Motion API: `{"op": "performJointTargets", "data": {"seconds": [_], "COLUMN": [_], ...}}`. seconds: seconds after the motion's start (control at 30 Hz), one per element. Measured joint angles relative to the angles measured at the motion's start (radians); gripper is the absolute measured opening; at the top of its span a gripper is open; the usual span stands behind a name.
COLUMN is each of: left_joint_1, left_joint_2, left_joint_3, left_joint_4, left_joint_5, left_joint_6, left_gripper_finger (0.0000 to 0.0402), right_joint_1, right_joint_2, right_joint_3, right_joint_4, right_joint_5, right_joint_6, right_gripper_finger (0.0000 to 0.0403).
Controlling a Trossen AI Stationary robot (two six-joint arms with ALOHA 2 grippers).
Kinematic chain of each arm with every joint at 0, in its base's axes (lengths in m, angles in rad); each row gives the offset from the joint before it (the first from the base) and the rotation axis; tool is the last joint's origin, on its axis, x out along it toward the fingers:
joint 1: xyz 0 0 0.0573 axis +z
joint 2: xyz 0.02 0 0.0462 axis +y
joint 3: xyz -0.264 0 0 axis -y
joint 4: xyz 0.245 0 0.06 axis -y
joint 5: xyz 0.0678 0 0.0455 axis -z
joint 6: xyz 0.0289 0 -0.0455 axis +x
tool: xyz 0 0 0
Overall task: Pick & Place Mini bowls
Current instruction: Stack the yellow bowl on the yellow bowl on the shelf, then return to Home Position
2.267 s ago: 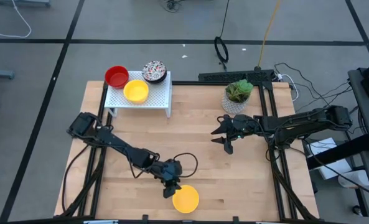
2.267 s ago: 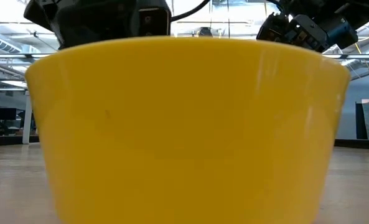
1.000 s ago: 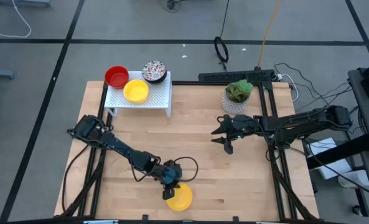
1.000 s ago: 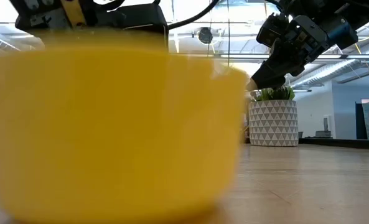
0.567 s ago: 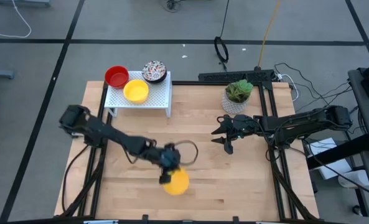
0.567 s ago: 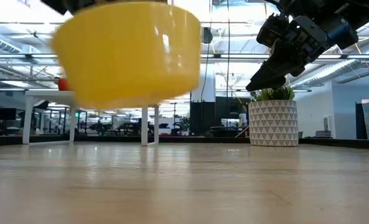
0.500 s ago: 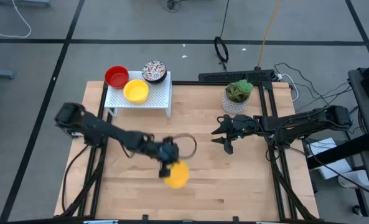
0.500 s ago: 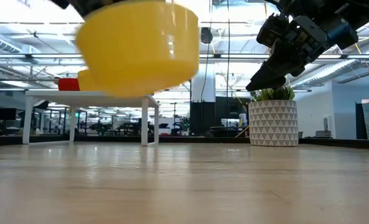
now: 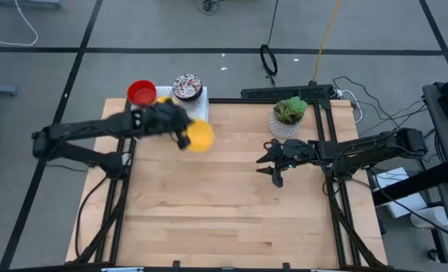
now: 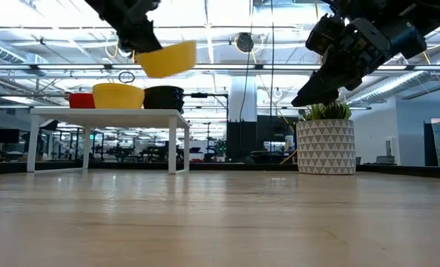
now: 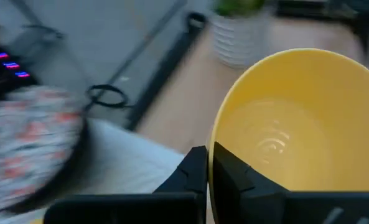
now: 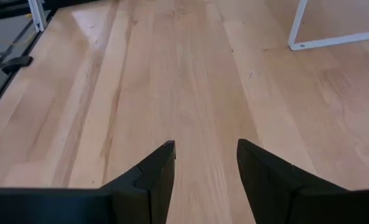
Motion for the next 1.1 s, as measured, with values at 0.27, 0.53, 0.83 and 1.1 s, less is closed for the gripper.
{"op": "performJointTargets", "data": {"seconds": [0.27,0.53,0.83,1.1], "left_joint_1": [0.286,0.481,0.595,0.600], "left_joint_2": [-0.166,-0.186,-0.186,-0.186], "left_joint_3": [0.000,0.000,0.000,0.000], "left_joint_4": [-0.129,-0.200,-0.221,-0.224], "left_joint_5": [0.000,0.000,0.001,0.003], "left_joint_6": [0.030,0.043,0.052,0.041], "left_gripper_finger": [0.0029,0.0034,0.0035,0.0035], "right_joint_1": [0.000,0.000,0.000,0.000], "right_joint_2": [0.000,0.000,0.000,0.000], "right_joint_3": [0.000,0.000,0.000,0.000], "right_joint_4": [0.000,0.000,0.000,-0.001], "right_joint_5": [0.000,0.000,0.000,0.000], "right_joint_6": [-0.098,-0.132,-0.136,-0.150], "right_gripper_finger": [0.0160,0.0160,0.0160,0.0160]}}
